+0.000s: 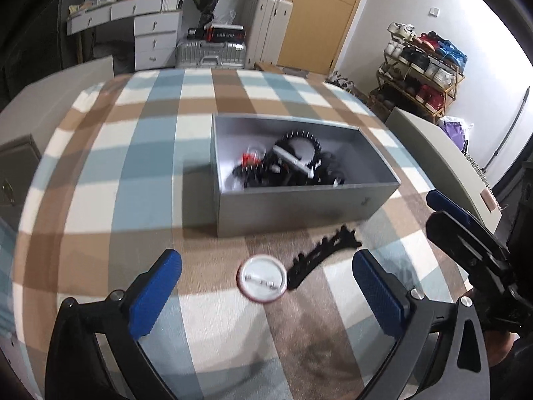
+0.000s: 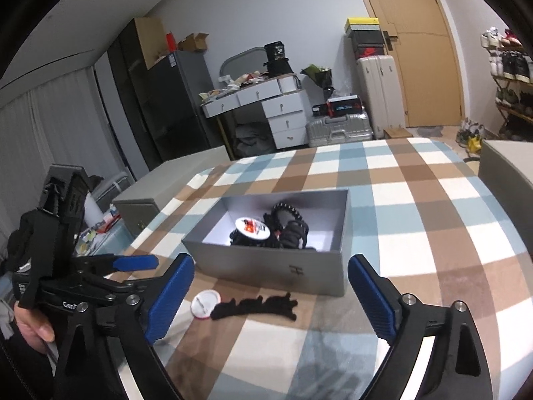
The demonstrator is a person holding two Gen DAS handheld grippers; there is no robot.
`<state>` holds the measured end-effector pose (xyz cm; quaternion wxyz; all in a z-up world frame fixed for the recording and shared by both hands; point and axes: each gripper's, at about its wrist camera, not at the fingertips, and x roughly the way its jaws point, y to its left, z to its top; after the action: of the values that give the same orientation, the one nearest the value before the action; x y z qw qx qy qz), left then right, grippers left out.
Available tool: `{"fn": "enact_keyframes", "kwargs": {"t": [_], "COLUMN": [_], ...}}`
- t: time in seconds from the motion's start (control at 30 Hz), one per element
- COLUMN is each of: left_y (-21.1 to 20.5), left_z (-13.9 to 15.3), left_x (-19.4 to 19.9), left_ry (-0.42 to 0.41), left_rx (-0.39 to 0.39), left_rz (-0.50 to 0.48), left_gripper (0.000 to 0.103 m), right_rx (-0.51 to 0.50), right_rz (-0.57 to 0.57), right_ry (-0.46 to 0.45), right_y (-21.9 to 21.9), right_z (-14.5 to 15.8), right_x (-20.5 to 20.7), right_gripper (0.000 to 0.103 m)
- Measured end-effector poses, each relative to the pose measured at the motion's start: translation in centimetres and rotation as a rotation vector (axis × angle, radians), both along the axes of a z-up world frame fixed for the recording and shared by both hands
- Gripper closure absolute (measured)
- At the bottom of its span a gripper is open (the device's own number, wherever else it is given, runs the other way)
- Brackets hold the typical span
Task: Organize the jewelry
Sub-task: 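Lower the left tool onto the white red-rimmed pin badge and grasp it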
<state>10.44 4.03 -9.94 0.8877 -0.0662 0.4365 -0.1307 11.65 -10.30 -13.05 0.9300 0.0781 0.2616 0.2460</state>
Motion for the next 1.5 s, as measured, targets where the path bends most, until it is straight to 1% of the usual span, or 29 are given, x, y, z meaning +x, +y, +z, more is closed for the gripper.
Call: {"fn": "enact_keyframes", "kwargs": {"t": [0.2, 0.3, 0.37, 0.43, 0.47, 0.53, 0.63, 0.73, 0.8, 0.87, 1.0, 1.27, 1.3, 1.5], "left_y": [0.3, 0.2, 0.1, -0.1, -0.2, -0.4, -0.4, -0.6, -1.1, -1.8, -2.6, -2.7, -2.7, -2.6], "left_z": [-1.1, -1.3, -1.5, -1.8, -2.0, -2.4, -2.5, -2.5, -2.5, -2.6, -2.8, -2.8, -2.8, -2.7], "left_x": [-0.2, -0.6, -0.7, -0.6, -0.6, -0.4, -0.5, -0.4, -0.5, -0.7, -0.6, -0.7, -0.7, -1.2], "left_ry": [0.040, 0.033, 0.031, 0.040, 0.050, 0.065, 0.057, 0.045, 0.032, 0.015, -0.004, -0.034, -0.035, -0.037], "left_rx": [-0.046, -0.046, -0.038, -0.026, -0.024, -0.014, 0.007, 0.041, 0.094, 0.165, 0.245, 0.281, 0.280, 0.291], "left_rz": [-0.006, -0.015, -0.034, -0.056, -0.073, -0.099, -0.130, -0.167, -0.203, -0.248, -0.297, -0.349, -0.357, -0.366], "left_gripper": [0.003, 0.003, 0.007, 0.023, 0.027, 0.043, 0.054, 0.057, 0.058, 0.058, 0.059, 0.062, 0.068, 0.068], "right_rx": [0.001, -0.031, -0.029, -0.023, -0.021, -0.023, -0.025, -0.026, -0.029, -0.028, -0.039, -0.042, -0.039, -0.047], "right_rz": [-0.021, -0.010, -0.002, -0.006, -0.007, -0.009, -0.010, -0.010, -0.010, -0.011, -0.004, -0.016, -0.017, -0.018], "right_ry": [0.013, 0.029, 0.039, 0.034, 0.034, 0.040, 0.045, 0.049, 0.054, 0.053, 0.063, 0.088, 0.094, 0.128], "right_y": [-0.3, 0.1, 0.0, -0.1, -0.1, -0.1, -0.1, 0.0, 0.1, 0.1, 0.4, 0.2, 0.2, 0.3], "right_z": [-1.2, -1.7, -1.7, -1.7, -1.7, -1.8, -1.8, -1.9, -1.9, -2.0, -2.1, -2.3, -2.4, -2.7], "right_x": [-1.0, -1.2, -1.2, -1.3, -1.3, -1.2, -1.2, -1.1, -1.1, -1.0, -0.9, -0.6, -0.5, 0.0], "right_gripper": [0.002, 0.002, 0.002, 0.002, 0.002, 0.002, 0.002, 0.002, 0.002, 0.002, 0.002, 0.002, 0.002, 0.002]}}
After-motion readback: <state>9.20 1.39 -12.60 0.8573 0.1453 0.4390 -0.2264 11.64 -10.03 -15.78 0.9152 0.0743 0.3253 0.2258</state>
